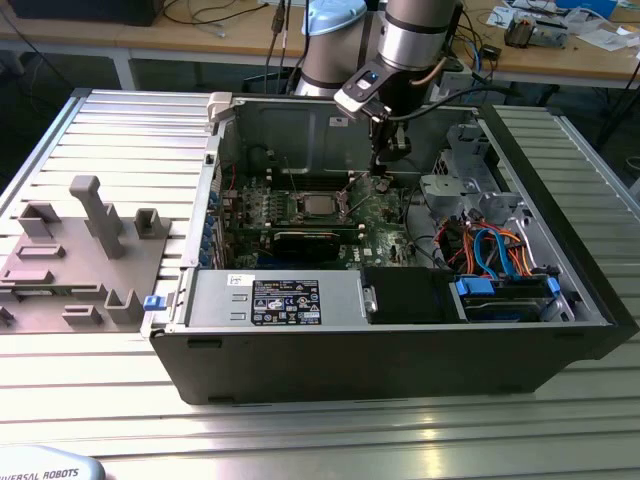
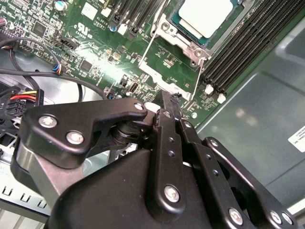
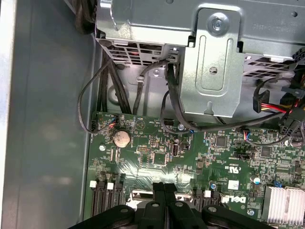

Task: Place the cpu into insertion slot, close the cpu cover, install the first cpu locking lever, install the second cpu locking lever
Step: 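Close the cpu cover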

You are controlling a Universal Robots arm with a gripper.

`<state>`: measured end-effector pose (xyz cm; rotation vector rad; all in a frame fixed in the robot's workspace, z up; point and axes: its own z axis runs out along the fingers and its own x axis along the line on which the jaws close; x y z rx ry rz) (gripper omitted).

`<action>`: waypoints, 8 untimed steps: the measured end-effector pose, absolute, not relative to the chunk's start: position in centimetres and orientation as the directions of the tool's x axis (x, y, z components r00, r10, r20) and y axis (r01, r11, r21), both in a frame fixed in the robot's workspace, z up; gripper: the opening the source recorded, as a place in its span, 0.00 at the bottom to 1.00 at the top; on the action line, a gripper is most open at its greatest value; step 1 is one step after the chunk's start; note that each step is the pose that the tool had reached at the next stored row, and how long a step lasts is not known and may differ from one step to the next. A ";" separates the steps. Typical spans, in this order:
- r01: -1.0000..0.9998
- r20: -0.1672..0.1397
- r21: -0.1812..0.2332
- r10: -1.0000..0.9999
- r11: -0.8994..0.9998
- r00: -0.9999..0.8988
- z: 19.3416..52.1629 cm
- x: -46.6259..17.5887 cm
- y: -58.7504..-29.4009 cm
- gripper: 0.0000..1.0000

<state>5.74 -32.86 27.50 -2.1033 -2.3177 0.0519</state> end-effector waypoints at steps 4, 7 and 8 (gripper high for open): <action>0.995 -0.014 -0.032 0.995 0.097 -0.097 27.5 5.8 -32.9 0.11; 0.995 -0.014 -0.032 0.995 0.097 -0.097 27.4 5.9 -32.9 0.11; 0.995 -0.014 -0.032 0.995 0.097 -0.097 27.3 6.2 -32.8 0.11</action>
